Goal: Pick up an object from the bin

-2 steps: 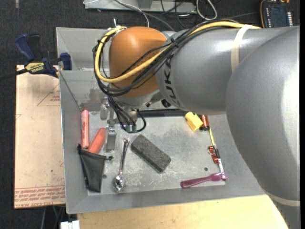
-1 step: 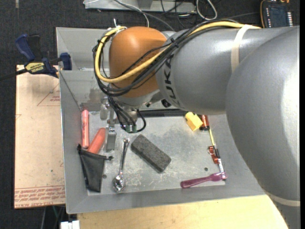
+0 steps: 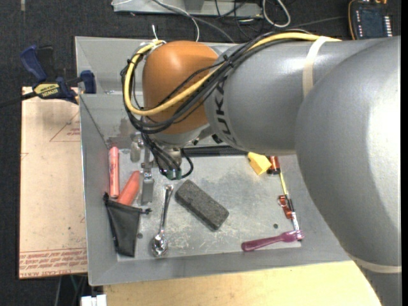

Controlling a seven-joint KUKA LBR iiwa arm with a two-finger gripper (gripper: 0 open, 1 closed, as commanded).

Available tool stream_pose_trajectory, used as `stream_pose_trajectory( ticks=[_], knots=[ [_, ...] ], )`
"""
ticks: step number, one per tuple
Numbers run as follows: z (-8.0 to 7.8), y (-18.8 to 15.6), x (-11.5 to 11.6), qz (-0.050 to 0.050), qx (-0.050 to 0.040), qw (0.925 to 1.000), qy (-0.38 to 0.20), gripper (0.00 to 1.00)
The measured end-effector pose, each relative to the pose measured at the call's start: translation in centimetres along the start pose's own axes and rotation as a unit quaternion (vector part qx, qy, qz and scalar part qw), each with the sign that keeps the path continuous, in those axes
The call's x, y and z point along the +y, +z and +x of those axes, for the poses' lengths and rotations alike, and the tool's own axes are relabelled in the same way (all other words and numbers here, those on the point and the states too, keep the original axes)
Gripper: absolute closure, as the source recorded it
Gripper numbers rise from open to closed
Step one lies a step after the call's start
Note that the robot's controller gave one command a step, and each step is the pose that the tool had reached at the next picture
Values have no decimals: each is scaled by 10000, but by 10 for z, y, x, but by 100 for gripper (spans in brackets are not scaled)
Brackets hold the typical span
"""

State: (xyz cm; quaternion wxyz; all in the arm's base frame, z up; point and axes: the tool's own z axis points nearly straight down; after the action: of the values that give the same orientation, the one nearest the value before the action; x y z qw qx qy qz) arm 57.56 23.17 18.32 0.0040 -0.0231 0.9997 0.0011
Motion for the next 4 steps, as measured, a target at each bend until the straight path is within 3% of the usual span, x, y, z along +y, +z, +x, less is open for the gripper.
stream_pose_trajectory(
  ticks=[1,2,3,4],
  knots=[
    [12,-26,-6,-4,18,10000,8,0],
    [1,64,-6,-10,-4,9916,-1296,0],
    [4,95,-4,-20,-29,9890,-1481,0],
    [10,107,-26,-13,-14,9869,-1611,0]
  ],
)
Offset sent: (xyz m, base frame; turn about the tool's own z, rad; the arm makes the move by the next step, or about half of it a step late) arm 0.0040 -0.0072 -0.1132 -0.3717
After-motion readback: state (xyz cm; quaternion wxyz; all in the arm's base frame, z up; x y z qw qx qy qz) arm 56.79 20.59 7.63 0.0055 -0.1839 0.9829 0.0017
